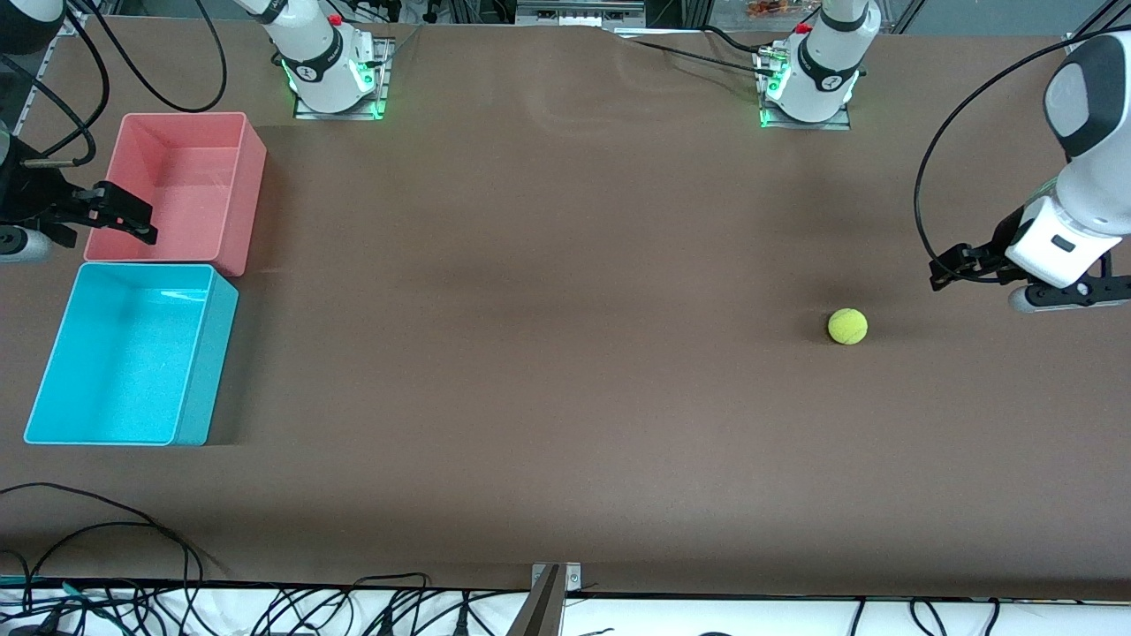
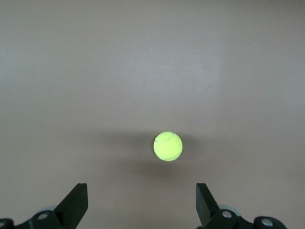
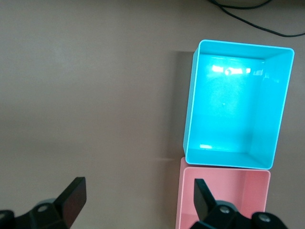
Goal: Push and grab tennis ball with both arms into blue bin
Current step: 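Lower the left gripper beside the tennis ball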
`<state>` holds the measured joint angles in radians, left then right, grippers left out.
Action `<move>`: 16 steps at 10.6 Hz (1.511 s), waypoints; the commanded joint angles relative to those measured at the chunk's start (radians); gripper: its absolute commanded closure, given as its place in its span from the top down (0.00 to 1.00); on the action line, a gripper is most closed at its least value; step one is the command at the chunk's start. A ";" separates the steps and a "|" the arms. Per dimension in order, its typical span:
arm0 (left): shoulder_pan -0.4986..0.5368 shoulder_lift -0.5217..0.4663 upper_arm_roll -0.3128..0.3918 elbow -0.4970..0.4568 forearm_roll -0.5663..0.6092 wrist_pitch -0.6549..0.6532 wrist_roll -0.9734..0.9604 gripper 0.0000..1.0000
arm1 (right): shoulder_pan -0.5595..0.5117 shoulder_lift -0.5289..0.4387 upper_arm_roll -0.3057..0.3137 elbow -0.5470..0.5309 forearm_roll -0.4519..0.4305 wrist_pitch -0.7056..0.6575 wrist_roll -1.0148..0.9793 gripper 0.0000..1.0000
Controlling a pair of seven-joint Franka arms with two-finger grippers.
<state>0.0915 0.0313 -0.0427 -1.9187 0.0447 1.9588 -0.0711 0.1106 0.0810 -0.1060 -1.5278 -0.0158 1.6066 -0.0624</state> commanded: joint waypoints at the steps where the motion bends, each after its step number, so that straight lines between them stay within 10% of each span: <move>1: 0.002 -0.014 0.000 -0.095 0.018 0.110 0.001 1.00 | -0.002 0.002 0.003 0.014 0.005 -0.007 -0.017 1.00; 12: 0.005 0.102 0.012 -0.272 -0.020 0.402 0.010 1.00 | -0.002 0.009 0.003 0.015 0.023 -0.001 -0.030 1.00; 16: 0.005 0.176 0.012 -0.281 -0.022 0.451 0.053 0.69 | -0.003 0.008 0.002 0.015 0.039 -0.001 -0.037 1.00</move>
<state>0.0932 0.1741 -0.0299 -2.1980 0.0361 2.3751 -0.0549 0.1116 0.0846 -0.1043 -1.5277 0.0021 1.6083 -0.0832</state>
